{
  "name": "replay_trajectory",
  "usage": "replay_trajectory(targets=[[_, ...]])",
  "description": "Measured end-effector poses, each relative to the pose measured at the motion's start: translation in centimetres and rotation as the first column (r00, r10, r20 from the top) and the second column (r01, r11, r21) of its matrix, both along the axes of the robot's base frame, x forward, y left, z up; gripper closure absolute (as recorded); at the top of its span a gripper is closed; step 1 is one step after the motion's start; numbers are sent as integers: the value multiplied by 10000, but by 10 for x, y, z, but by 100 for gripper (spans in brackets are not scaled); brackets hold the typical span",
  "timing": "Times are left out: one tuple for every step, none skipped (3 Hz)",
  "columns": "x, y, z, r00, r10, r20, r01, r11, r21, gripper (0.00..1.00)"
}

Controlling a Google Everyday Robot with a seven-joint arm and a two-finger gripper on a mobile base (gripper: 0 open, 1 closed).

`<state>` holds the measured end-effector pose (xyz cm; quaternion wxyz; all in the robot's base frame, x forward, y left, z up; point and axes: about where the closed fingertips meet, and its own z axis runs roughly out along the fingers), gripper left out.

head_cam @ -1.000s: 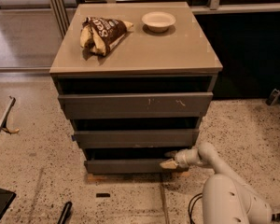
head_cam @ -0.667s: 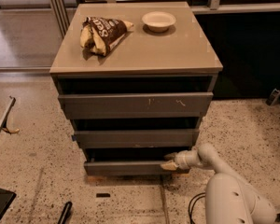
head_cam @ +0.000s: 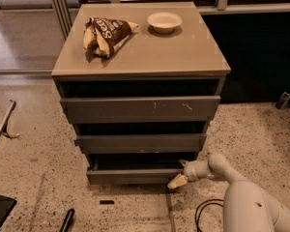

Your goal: Open bottom drawer

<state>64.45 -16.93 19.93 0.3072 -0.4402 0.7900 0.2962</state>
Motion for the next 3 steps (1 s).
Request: replay_trajectory(targets=[[-15,-2,-3,9996,132,-238,-133,9999,-56,0],[-23,-3,-5,9981,294,-533,-304,9994,-173,19],[-27,-4,-3,9971,353,-670,-368,9991,-215,41]])
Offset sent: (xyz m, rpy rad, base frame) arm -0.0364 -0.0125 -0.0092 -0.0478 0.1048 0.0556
